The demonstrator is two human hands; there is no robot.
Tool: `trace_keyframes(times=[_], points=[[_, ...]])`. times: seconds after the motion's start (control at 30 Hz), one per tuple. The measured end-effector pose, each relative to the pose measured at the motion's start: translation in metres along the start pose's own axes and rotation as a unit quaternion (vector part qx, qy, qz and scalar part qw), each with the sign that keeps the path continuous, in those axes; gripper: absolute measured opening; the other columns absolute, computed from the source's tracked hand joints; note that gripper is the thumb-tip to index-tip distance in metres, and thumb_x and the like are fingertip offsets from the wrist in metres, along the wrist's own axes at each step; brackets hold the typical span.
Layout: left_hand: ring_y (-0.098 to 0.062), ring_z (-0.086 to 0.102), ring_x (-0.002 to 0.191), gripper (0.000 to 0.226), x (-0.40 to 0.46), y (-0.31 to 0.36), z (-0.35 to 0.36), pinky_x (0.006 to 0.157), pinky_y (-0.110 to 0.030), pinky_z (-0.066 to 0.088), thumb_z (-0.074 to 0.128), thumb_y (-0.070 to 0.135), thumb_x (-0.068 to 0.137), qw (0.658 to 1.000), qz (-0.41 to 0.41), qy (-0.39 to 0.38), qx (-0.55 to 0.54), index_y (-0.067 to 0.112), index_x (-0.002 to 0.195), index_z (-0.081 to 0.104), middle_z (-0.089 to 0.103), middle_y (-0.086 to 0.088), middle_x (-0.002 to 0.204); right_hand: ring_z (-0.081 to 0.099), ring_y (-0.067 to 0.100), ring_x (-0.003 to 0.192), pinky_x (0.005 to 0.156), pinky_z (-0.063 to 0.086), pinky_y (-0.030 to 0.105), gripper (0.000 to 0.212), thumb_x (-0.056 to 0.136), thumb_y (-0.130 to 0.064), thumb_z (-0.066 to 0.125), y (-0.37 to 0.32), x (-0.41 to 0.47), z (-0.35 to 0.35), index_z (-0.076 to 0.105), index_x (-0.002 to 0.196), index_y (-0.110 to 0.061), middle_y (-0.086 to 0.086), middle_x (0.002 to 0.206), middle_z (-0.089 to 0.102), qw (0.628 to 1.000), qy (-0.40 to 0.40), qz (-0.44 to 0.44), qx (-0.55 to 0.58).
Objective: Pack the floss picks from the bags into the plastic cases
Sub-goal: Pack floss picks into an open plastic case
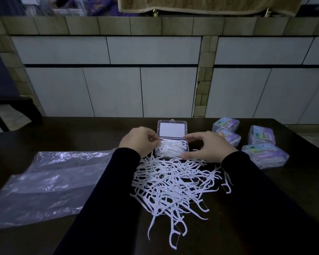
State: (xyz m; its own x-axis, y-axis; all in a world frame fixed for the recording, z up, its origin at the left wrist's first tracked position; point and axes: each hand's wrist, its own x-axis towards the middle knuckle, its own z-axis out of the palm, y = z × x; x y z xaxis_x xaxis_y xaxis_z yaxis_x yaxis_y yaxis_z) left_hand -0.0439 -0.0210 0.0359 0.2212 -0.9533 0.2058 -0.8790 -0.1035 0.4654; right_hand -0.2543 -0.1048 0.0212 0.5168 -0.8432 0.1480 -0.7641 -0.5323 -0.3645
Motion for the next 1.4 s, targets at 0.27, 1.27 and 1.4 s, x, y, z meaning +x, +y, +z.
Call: trace_keyframes(times=[0.27, 1.27, 1.4], points=[[-0.007, 0.061, 0.081, 0.014, -0.002, 0.0, -0.004, 0.076, -0.026, 0.051, 0.06, 0.033, 0.091, 0.999, -0.007, 0.037, -0.028, 0.026, 0.094, 0.073, 0.068, 0.009, 0.089, 0.046, 0.016, 0.124, 0.1, 0.026, 0.043, 0.082, 0.064, -0.082, 0.06, -0.001, 0.001, 0.002, 0.048, 0.135, -0.044, -0.021, 0.125, 0.061, 1.0, 0.007, 0.01, -0.022], [-0.008, 0.057, 0.085, 0.047, -0.021, 0.01, -0.038, 0.071, -0.025, 0.042, 0.08, 0.051, 0.066, 0.963, -0.106, -0.243, 0.037, 0.025, 0.103, 0.072, 0.065, 0.01, 0.09, 0.05, 0.007, 0.097, 0.094, 0.027, 0.037, 0.042, 0.075, -0.067, 0.064, -0.067, -0.028, -0.009, 0.063, 0.104, -0.037, -0.018, 0.102, 0.063, 0.99, -0.05, -0.072, -0.115], [-0.01, 0.058, 0.09, 0.042, -0.019, 0.009, -0.037, 0.078, -0.026, 0.041, 0.08, 0.046, 0.07, 0.964, -0.094, -0.242, 0.052, 0.026, 0.106, 0.072, 0.07, 0.007, 0.102, 0.055, 0.008, 0.099, 0.099, 0.028, 0.038, 0.045, 0.079, -0.063, 0.063, -0.068, -0.03, -0.008, 0.065, 0.115, -0.035, -0.015, 0.101, 0.065, 0.986, -0.11, -0.053, -0.116]])
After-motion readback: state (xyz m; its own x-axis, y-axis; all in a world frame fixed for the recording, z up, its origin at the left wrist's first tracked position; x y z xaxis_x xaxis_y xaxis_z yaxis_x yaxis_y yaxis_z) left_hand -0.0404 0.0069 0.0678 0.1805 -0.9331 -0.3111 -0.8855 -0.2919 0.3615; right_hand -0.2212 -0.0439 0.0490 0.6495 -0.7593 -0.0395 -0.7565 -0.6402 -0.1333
